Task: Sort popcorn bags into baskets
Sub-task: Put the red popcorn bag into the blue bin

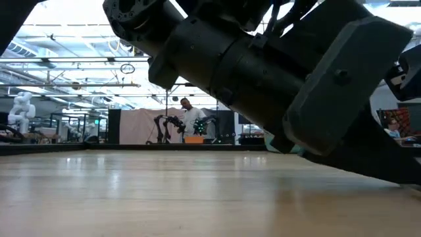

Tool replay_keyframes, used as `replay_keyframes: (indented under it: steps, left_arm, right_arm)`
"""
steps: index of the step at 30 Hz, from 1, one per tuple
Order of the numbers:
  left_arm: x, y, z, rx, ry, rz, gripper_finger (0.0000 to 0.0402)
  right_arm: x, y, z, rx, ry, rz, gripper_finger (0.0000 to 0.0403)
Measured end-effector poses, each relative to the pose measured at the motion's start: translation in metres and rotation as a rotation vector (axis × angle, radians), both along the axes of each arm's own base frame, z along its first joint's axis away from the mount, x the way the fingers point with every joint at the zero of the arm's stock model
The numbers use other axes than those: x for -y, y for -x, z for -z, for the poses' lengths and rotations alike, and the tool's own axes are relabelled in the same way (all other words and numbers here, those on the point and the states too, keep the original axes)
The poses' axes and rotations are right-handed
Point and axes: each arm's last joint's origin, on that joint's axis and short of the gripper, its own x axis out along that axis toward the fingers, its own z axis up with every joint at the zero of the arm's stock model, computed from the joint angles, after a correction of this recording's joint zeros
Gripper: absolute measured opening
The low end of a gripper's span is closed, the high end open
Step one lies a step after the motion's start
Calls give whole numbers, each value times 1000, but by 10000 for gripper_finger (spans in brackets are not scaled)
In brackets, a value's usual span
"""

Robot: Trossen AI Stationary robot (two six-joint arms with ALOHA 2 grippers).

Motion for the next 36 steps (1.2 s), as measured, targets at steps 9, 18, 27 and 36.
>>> replay_keyframes:
  steps: [9,18,27,36]
  left_arm:
    - [-27,1,-46,8,-190,-35,4]
    - [-56,7,-97,36,-363,-87,2]
    - [-78,17,-136,48,-457,-132,1]
    - [-87,23,-156,62,-526,-106,1]
  right_arm:
    - [15,6,-16,24,6,103,212]
    - [34,8,-33,76,-38,257,212]
    - [43,15,-29,-1,-73,322,245]
    - [58,26,3,-15,-140,415,305]
